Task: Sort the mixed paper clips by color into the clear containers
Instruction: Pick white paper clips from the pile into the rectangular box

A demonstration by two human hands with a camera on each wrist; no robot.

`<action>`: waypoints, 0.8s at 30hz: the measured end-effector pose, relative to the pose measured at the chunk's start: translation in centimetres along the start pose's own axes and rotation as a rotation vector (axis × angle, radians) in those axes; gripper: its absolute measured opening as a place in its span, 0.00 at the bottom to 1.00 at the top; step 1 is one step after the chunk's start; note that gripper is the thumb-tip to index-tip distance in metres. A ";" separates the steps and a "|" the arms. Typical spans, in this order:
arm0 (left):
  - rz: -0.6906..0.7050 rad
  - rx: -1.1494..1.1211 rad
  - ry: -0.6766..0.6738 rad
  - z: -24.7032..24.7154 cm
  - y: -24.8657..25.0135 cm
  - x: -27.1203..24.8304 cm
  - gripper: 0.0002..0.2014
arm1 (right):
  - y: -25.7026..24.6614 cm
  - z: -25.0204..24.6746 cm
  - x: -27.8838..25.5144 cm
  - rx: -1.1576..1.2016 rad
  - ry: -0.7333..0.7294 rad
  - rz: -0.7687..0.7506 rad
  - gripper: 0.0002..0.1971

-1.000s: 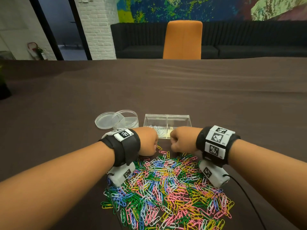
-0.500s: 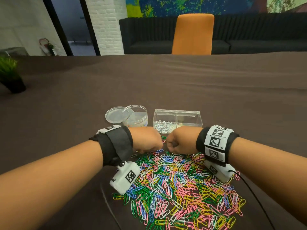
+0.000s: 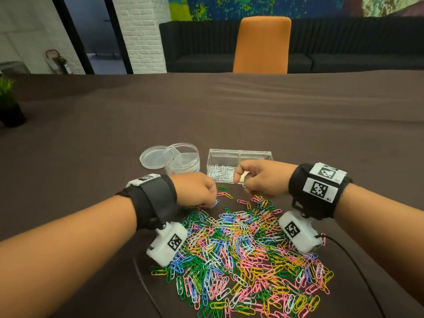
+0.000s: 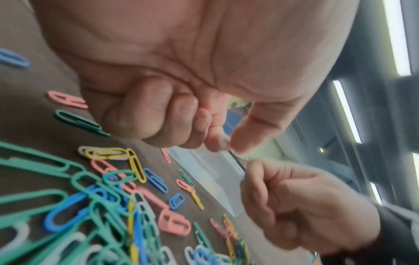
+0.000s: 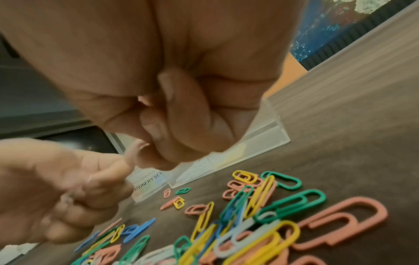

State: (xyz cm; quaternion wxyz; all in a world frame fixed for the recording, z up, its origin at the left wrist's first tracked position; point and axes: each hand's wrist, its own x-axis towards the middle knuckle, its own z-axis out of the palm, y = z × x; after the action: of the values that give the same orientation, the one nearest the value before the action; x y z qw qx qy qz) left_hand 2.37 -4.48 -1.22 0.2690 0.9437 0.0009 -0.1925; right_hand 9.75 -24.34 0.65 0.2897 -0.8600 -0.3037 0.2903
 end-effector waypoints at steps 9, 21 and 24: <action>-0.117 -1.109 -0.046 -0.4 -1.6 -0.4 0.04 | -0.4 2.6 0.8 -0.470 -0.079 -0.026 0.07; -0.091 -0.821 -0.238 0.8 1.5 0.3 0.07 | 0.7 1.5 0.2 -0.448 -0.056 -0.017 0.04; -0.018 -0.257 -0.135 0.9 2.0 0.3 0.06 | 0.8 1.3 0.3 -0.464 0.018 -0.050 0.06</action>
State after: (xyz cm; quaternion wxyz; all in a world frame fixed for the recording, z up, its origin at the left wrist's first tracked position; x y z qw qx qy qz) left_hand 2.50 -6.65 -1.04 0.3855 0.8863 0.0160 -0.2561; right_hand 9.33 -24.23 -0.85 0.0941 -0.8983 -0.3807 0.1979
